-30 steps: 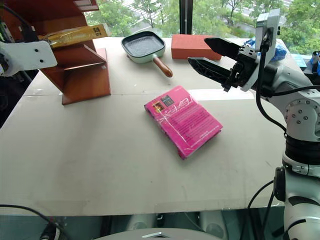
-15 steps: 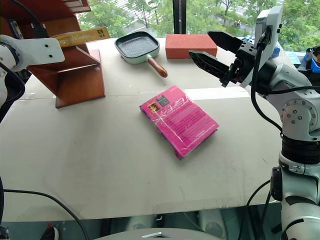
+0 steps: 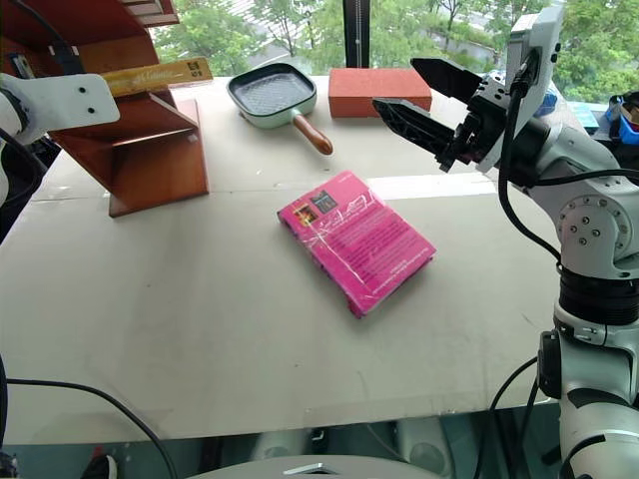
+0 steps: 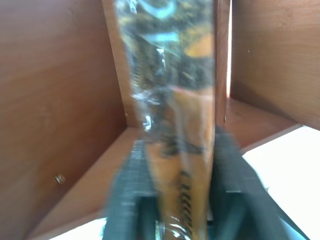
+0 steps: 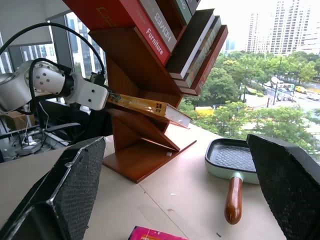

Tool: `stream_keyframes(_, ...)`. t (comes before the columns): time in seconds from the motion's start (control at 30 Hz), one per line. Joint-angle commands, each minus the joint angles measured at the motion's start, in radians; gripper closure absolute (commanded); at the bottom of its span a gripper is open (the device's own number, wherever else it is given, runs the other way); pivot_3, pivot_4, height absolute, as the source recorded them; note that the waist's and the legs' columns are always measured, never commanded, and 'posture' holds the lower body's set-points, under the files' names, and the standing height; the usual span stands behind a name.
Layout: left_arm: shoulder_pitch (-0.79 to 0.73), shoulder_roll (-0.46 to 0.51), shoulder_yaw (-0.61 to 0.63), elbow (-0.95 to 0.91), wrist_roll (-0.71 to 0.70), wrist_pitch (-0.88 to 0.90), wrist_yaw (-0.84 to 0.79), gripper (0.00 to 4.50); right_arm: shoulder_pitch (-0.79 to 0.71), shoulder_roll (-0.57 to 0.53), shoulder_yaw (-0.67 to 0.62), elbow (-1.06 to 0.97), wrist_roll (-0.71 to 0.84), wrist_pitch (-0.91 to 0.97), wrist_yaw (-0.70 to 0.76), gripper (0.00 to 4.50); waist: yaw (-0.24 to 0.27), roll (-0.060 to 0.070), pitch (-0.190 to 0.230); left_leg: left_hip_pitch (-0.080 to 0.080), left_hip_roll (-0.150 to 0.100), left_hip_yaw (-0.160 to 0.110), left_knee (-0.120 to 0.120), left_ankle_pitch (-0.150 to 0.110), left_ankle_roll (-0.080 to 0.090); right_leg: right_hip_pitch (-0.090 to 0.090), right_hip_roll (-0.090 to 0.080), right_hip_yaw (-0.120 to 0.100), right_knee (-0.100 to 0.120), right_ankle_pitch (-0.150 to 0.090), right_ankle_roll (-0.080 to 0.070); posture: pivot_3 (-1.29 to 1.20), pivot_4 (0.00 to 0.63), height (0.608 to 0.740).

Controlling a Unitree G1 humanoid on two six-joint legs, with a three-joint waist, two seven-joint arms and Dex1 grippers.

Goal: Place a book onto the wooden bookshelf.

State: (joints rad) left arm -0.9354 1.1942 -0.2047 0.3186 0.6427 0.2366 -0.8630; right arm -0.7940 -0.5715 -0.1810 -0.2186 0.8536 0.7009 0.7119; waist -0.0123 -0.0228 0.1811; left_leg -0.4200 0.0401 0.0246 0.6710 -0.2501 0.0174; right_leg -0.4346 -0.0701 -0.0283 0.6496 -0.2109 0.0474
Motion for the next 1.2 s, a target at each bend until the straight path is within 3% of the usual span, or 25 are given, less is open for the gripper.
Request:
stream_keyframes(0.03, -0.005, 0.039, 0.05, -0.014, 0.002, 0.023, -0.003, 0.78, -0.029, -0.006, -0.007, -0.015, 0.01, -0.002, 0.012, 0.0, 0.0, 0.0, 0.0, 0.0, 0.0, 0.0, 0.0, 0.0, 0.0, 0.0, 0.0, 0.0, 0.0, 0.0, 0.0, 0.0, 0.15, 0.74)
stream_keyframes(0.07, 0.0, 0.042, 0.053, -0.019, 0.002, 0.03, -0.007, 0.3, -0.032, -0.006, -0.007, -0.013, 0.011, -0.001, 0.014, 0.0, 0.0, 0.0, 0.0, 0.0, 0.0, 0.0, 0.001, 0.0, 0.0, 0.0, 0.0, 0.0, 0.001, 0.0, 0.0, 0.0, 0.15, 0.74)
stream_keyframes(0.1, 0.006, 0.046, 0.057, -0.026, 0.0, 0.039, -0.013, 0.11, -0.037, -0.006, -0.007, -0.01, 0.013, 0.0, 0.016, 0.0, 0.0, 0.0, 0.0, 0.0, 0.0, 0.0, 0.001, 0.0, 0.0, 0.0, 0.0, 0.0, 0.001, 0.0, 0.0, 0.0, 0.15, 0.74)
stream_keyframes(0.53, 0.058, 0.07, 0.23, -0.26, -0.108, 0.199, -0.061, 0.11, -0.019, -0.033, -0.019, 0.002, 0.024, 0.032, 0.037, 0.0, 0.002, 0.0, 0.0, 0.0, 0.0, 0.0, 0.002, 0.0, 0.0, 0.0, 0.0, 0.0, 0.003, 0.0, 0.0, 0.0, 0.15, 0.74)
stream_keyframes(0.67, 0.072, 0.017, 0.31, -0.38, -0.22, 0.332, -0.114, 0.11, 0.004, -0.059, -0.033, 0.002, 0.026, 0.044, 0.036, 0.0, 0.001, 0.0, 0.0, 0.001, 0.0, 0.0, 0.002, 0.0, 0.0, 0.0, 0.0, 0.0, 0.003, 0.0, 0.0, 0.0, 0.15, 0.74)
stream_keyframes(0.77, 0.077, -0.088, 0.362, -0.508, -0.357, 0.516, -0.166, 0.11, 0.021, -0.071, -0.04, -0.002, 0.034, 0.054, 0.027, 0.0, 0.004, 0.0, 0.0, 0.001, 0.0, -0.001, 0.003, 0.0, 0.0, 0.0, 0.0, 0.0, 0.004, 0.0, 0.0, 0.0, 0.15, 0.74)
stream_keyframes(0.87, 0.077, -0.267, 0.405, -0.678, -0.538, 0.748, -0.192, 0.11, 0.089, -0.085, -0.034, -0.027, 0.009, 0.046, 0.033, 0.0, 0.009, -0.001, -0.001, 0.001, 0.0, -0.001, 0.006, 0.0, 0.0, 0.002, 0.0, 0.0, 0.007, 0.0, 0.0, 0.0, 0.15, 0.74)
stream_keyframes(1.0, 0.176, -0.582, 0.459, -0.886, -0.66, 0.958, -0.06, 0.11, 0.24, -0.113, -0.034, -0.082, -0.021, 0.041, 0.027, 0.0, 0.008, -0.001, -0.001, 0.001, -0.001, -0.002, 0.011, 0.0, 0.0, 0.004, 0.0, 0.001, 0.008, 0.0, 0.0, 0.0, 0.15, 0.74)
stream_keyframes(1.1, 0.394, -0.79, 0.471, -1.043, -0.69, 0.943, 0.066, 0.11, 0.406, -0.135, -0.062, -0.126, -0.054, 0.004, 0.05, 0.0, 0.002, 0.0, -0.002, 0.002, -0.001, -0.002, 0.012, 0.0, 0.0, 0.004, 0.0, 0.002, 0.008, 0.0, 0.0, 0.0, 0.15, 0.74)
stream_keyframes(1.2, 0.663, -0.888, 0.461, -1.132, -0.71, 0.817, 0.13, 0.11, 0.597, -0.14, -0.091, -0.148, -0.121, -0.1, 0.094, 0.0, -0.005, -0.001, -0.002, 0.004, -0.001, -0.003, 0.012, 0.0, 0.0, 0.003, 0.002, 0.007, 0.01, 0.0, 0.0, 0.0, 0.15, 0.74)
